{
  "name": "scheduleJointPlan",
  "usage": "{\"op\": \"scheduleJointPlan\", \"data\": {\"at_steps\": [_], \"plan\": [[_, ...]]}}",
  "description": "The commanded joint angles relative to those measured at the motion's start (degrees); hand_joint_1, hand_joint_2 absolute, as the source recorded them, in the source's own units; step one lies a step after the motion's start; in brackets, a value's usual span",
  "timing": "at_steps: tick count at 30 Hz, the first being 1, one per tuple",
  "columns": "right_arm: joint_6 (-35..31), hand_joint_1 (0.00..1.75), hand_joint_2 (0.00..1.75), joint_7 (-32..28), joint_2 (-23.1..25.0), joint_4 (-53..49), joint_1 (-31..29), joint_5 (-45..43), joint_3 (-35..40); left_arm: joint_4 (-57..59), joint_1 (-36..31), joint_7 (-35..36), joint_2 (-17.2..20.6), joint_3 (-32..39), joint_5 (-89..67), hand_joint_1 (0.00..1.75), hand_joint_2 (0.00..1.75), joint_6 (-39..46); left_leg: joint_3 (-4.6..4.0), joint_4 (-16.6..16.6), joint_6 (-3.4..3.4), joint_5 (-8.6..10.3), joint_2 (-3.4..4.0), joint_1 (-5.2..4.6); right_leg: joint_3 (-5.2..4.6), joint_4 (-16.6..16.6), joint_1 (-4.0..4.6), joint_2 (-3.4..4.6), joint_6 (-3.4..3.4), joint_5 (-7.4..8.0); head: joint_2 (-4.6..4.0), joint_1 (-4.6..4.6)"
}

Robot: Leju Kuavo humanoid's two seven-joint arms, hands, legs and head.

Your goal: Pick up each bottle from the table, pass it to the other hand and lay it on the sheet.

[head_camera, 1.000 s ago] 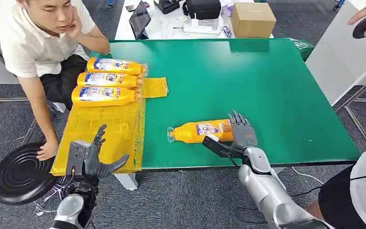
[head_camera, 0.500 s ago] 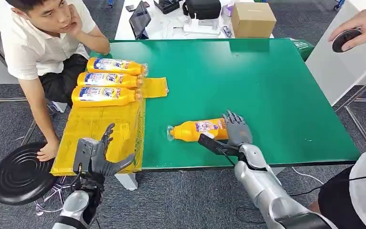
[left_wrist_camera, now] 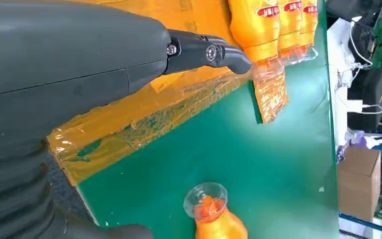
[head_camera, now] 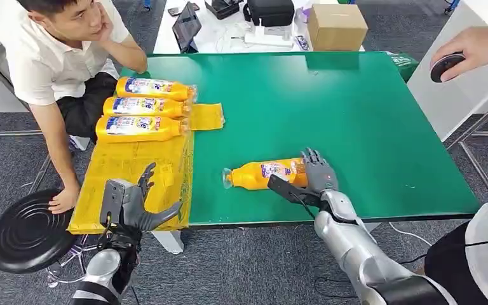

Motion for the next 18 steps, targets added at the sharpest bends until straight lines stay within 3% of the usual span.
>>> {"op": "scheduleJointPlan", "data": {"at_steps": [1, 9, 18], "plan": [[3.8, 1.75, 1.75, 1.6, -0.6, 7.5, -1.0, 1.0, 0.0, 6.6, -4.1, 0.4, 0.2, -2.5, 1.4, 0.00, 1.75, -0.7, 0.16, -0.1, -0.04, 0.03, -0.14, 0.02, 0.21, -0.1, 0.03, -0.19, -0.07, -0.02, 0.00, -0.02], [7.7, 1.75, 1.75, 0.7, -0.9, 8.5, -0.6, 0.4, -0.6, 8.5, -5.5, 0.4, 0.0, -3.1, 2.4, 0.00, 1.75, -0.8, 0.47, -0.1, -0.06, 0.06, -0.22, 0.07, 0.54, -0.2, 0.08, -0.29, -0.10, 0.00, 0.00, 0.00], [7.1, 1.75, 1.75, -0.5, -0.9, 8.2, -0.1, -0.2, -1.4, 8.4, -5.5, 0.3, 0.2, -3.3, 2.7, 0.00, 1.75, -0.8, 0.54, -0.1, -0.06, 0.06, -0.21, 0.07, 0.60, -0.2, 0.08, -0.29, -0.11, -0.01, 0.00, 0.00]]}}
